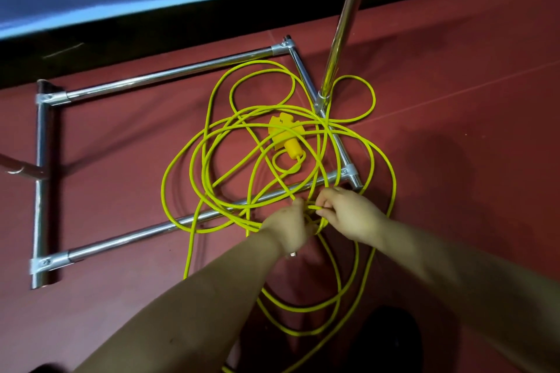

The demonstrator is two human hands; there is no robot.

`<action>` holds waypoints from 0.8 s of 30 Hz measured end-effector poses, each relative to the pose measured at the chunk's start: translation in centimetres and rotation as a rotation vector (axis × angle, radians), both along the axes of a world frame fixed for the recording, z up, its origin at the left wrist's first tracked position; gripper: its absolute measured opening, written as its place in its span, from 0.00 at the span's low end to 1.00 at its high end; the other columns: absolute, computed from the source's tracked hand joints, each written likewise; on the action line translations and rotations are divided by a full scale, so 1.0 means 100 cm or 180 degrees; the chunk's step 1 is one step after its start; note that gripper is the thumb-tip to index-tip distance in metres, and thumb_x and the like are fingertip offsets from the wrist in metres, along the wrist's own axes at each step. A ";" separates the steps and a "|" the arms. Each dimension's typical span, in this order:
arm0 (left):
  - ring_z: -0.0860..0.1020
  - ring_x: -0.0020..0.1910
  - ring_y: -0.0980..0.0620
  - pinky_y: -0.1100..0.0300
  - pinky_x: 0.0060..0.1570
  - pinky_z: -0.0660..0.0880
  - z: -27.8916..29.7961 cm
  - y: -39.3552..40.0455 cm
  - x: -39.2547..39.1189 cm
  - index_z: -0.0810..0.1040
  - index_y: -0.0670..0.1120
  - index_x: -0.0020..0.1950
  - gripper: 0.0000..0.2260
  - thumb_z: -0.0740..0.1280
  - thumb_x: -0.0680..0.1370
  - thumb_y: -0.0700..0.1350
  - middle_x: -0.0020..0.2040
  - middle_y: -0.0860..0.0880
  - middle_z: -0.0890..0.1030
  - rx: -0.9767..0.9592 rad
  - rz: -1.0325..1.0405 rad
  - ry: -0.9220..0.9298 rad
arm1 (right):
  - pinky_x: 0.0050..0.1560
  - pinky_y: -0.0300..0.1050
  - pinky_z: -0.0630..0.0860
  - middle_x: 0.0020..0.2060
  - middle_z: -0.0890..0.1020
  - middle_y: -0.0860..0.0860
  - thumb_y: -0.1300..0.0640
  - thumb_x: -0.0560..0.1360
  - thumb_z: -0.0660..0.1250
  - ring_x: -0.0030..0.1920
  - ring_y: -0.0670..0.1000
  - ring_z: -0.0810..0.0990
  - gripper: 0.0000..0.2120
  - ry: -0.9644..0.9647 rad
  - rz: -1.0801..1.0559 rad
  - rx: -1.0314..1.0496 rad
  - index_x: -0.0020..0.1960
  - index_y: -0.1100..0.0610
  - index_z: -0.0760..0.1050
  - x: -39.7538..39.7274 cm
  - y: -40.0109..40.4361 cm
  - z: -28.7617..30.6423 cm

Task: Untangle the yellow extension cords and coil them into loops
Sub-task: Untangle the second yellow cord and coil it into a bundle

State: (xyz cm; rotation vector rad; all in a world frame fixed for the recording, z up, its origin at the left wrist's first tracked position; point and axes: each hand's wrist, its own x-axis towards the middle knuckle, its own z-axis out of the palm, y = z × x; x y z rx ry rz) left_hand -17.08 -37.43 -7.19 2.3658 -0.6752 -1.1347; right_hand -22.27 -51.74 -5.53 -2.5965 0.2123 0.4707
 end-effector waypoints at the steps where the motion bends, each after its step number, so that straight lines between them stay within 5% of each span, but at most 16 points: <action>1: 0.78 0.56 0.43 0.55 0.50 0.72 0.008 0.005 0.003 0.66 0.43 0.61 0.18 0.63 0.77 0.53 0.57 0.43 0.79 -0.0001 0.0000 -0.0079 | 0.49 0.41 0.70 0.51 0.78 0.51 0.54 0.76 0.63 0.52 0.51 0.76 0.09 -0.0077 -0.0030 0.0035 0.54 0.55 0.74 0.002 0.005 0.009; 6: 0.76 0.57 0.43 0.57 0.49 0.69 0.073 0.045 0.019 0.67 0.42 0.59 0.18 0.65 0.77 0.52 0.58 0.43 0.77 -0.0177 0.0166 -0.0333 | 0.48 0.43 0.73 0.39 0.75 0.45 0.54 0.74 0.67 0.42 0.46 0.75 0.07 -0.0573 -0.0183 0.0227 0.51 0.55 0.77 0.019 0.030 0.072; 9: 0.76 0.43 0.47 0.59 0.41 0.67 0.127 0.074 0.028 0.69 0.45 0.54 0.14 0.67 0.76 0.51 0.45 0.46 0.78 -0.0405 0.0412 -0.0305 | 0.42 0.37 0.67 0.32 0.70 0.41 0.54 0.74 0.68 0.32 0.38 0.69 0.05 -0.0685 -0.0173 0.0372 0.48 0.54 0.76 0.030 0.048 0.121; 13: 0.75 0.31 0.53 0.58 0.36 0.72 0.204 0.115 0.030 0.72 0.45 0.46 0.10 0.72 0.72 0.44 0.35 0.48 0.77 -0.1048 0.1065 0.0472 | 0.37 0.37 0.67 0.30 0.72 0.43 0.55 0.73 0.68 0.29 0.40 0.69 0.05 -0.0922 -0.0277 0.0594 0.42 0.49 0.72 0.035 0.078 0.187; 17: 0.78 0.41 0.51 0.62 0.40 0.73 0.284 0.156 0.012 0.74 0.46 0.47 0.01 0.64 0.77 0.42 0.42 0.46 0.80 -0.1864 0.1605 0.0928 | 0.38 0.40 0.68 0.30 0.73 0.44 0.56 0.73 0.68 0.29 0.42 0.70 0.06 -0.1301 -0.0381 0.0842 0.40 0.49 0.72 0.030 0.114 0.249; 20: 0.79 0.41 0.50 0.60 0.43 0.76 0.321 0.182 -0.004 0.75 0.44 0.52 0.11 0.61 0.78 0.50 0.44 0.43 0.81 -0.2436 0.2053 0.1104 | 0.38 0.41 0.69 0.29 0.72 0.44 0.56 0.73 0.69 0.29 0.43 0.69 0.03 -0.1599 -0.0426 0.0955 0.41 0.51 0.75 0.020 0.144 0.294; 24: 0.81 0.37 0.49 0.59 0.40 0.78 0.351 0.208 -0.030 0.74 0.41 0.45 0.19 0.59 0.73 0.58 0.39 0.42 0.81 -0.3127 0.2750 0.1269 | 0.41 0.42 0.69 0.32 0.75 0.44 0.55 0.71 0.70 0.35 0.45 0.73 0.05 -0.2040 -0.0266 0.0969 0.39 0.47 0.75 -0.005 0.184 0.341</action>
